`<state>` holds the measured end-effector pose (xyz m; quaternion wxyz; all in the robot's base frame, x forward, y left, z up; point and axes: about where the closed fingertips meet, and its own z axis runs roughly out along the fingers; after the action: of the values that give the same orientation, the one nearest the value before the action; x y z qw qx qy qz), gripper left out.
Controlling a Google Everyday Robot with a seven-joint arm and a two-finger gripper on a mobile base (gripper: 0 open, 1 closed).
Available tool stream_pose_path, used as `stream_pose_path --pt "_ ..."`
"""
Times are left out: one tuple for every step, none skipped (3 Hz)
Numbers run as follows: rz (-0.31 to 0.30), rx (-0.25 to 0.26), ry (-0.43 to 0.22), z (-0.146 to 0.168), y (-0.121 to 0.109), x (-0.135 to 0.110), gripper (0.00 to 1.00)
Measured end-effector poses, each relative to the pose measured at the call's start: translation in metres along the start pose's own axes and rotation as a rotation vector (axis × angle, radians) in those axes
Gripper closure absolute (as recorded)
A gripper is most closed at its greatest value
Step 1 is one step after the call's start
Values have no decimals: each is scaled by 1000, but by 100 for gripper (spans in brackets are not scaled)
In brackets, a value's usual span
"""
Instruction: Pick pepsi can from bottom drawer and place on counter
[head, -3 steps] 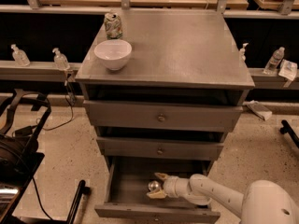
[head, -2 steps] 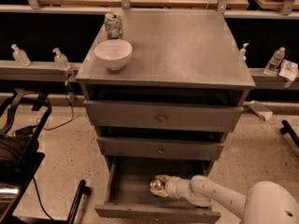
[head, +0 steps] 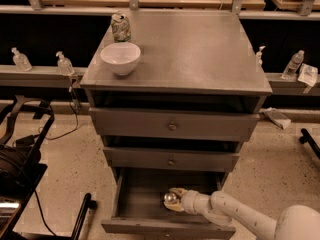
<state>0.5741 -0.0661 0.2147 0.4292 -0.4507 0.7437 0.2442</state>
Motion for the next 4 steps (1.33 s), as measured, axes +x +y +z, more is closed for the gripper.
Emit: stream_pose_path --pt "-13 -44 -110 -33 5 -43 100" --pt "-74 -97 -165 -78 15 -89 100" --pt "-117 -142 -171 -136 25 -128 100" --pt "-153 -195 -162 -167 32 -150 100"
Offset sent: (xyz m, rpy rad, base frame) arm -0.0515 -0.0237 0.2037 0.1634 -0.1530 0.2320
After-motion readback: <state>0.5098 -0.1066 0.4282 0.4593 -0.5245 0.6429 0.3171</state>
